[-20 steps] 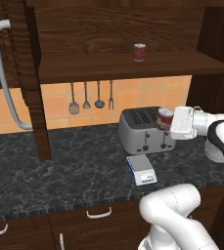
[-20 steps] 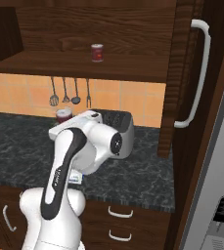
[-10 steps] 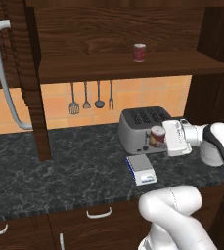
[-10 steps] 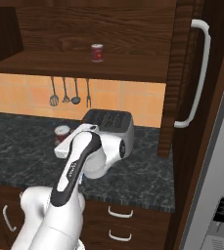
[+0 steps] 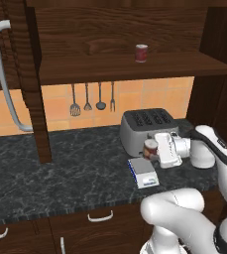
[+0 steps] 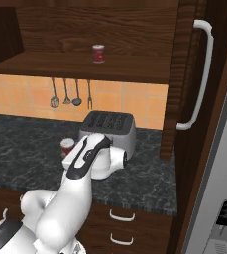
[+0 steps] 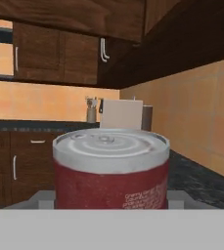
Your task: Pick the canned food and place it on the digital scale for weighing, and close the cabinet.
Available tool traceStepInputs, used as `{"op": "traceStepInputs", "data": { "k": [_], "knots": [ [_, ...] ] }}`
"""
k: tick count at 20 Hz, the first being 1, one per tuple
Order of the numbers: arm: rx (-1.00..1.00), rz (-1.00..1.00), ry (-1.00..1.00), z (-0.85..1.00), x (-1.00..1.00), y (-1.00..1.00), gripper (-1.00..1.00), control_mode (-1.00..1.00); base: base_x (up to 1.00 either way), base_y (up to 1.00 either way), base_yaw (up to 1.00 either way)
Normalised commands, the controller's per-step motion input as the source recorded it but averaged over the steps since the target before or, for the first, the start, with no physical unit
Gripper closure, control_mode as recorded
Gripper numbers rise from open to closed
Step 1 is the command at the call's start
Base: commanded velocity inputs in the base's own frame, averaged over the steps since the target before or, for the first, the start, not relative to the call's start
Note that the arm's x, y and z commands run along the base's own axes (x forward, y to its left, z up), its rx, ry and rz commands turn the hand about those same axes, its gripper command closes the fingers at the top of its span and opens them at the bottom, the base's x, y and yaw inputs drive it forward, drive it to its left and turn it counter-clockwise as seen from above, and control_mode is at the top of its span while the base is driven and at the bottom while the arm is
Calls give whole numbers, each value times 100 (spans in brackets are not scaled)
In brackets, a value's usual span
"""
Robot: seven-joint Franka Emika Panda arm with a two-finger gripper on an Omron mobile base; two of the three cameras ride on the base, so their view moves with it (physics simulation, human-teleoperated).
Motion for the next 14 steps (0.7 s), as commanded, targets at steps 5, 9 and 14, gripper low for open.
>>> {"op": "traceStepInputs", "data": {
  "k": [5,9,14],
  "knots": [
    [-3,-19,2,-36,1,3,100,-100,0,0,0],
    [-3,-25,1,-38,0,17,100,-100,0,0,0],
    [-3,-16,0,-41,9,26,100,-100,0,0,0]
  ]
}}
